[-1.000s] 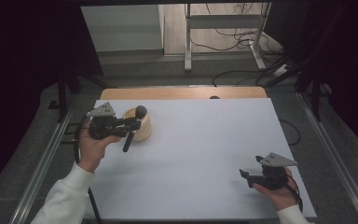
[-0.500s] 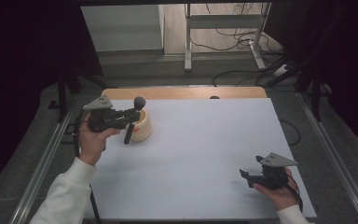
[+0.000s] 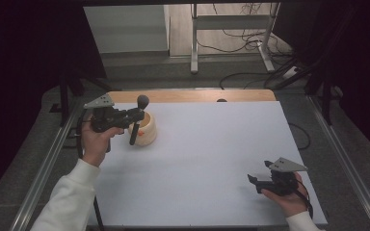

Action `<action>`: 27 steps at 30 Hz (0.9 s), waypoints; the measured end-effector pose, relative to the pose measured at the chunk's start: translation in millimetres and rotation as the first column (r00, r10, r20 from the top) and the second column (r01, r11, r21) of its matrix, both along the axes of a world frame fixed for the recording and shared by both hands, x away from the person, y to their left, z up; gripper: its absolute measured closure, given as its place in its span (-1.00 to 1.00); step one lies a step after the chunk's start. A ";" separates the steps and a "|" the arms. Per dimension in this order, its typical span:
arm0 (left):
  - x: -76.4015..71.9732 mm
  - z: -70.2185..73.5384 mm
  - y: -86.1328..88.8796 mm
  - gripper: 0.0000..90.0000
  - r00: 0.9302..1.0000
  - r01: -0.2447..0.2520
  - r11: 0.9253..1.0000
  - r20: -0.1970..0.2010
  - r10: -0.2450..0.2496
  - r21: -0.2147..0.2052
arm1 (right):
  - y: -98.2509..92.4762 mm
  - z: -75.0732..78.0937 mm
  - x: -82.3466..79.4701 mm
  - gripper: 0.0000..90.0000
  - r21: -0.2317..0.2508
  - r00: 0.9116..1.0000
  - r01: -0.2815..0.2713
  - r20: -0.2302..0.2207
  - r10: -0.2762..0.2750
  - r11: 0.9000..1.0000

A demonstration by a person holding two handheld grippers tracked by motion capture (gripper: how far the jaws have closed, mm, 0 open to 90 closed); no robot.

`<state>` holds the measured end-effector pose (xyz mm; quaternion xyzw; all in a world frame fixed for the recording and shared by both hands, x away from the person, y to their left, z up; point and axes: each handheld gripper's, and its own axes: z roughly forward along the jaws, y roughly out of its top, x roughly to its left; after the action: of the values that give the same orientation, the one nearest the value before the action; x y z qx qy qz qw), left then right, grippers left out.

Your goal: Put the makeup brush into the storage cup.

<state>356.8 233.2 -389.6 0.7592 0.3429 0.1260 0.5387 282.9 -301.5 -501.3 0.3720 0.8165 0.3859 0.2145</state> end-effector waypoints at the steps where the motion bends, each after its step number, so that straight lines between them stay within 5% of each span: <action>1: 0.5 0.2 0.3 0.59 1.000 -0.002 1.000 0.003 0.002 -0.001 | 0.0 0.0 0.0 -0.62 0.000 1.000 0.000 0.000 0.000 1.000; 27: 29.7 -2.0 2.7 0.59 0.999 -0.044 0.998 0.019 0.045 -0.055 | -0.4 0.0 0.2 -0.62 -0.003 1.000 0.001 0.000 -0.001 1.000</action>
<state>386.5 235.9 -391.6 0.7351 0.3576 0.1365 0.5596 283.1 -301.9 -501.4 0.3724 0.8168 0.3845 0.2151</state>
